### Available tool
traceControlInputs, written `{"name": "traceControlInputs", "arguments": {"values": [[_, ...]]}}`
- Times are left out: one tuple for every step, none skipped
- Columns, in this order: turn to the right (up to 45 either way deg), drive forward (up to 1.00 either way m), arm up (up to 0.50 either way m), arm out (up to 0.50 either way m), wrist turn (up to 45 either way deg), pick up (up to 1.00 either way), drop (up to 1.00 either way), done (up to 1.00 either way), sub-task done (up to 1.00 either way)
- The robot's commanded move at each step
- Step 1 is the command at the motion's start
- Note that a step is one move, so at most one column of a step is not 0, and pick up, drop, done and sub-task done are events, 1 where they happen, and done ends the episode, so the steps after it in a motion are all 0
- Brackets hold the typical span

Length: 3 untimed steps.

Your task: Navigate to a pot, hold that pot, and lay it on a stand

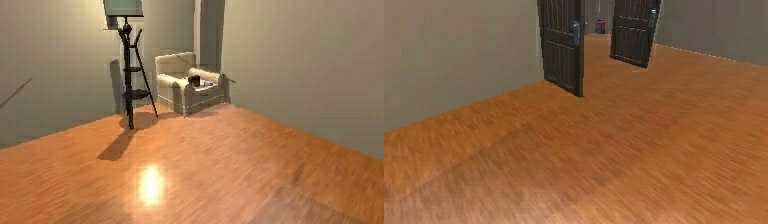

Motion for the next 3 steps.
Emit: {"name": "traceControlInputs", "arguments": {"values": [[45.0,0.00,0.00,0.00,0.0,0.00,0.00,0.00,0.00],[42.0,0.00,0.00,0.00,0.0,0.00,0.00,0.00,0.00],[0.0,0.15,0.00,0.00,0.0,0.00,0.00,0.00,0.00]]}}
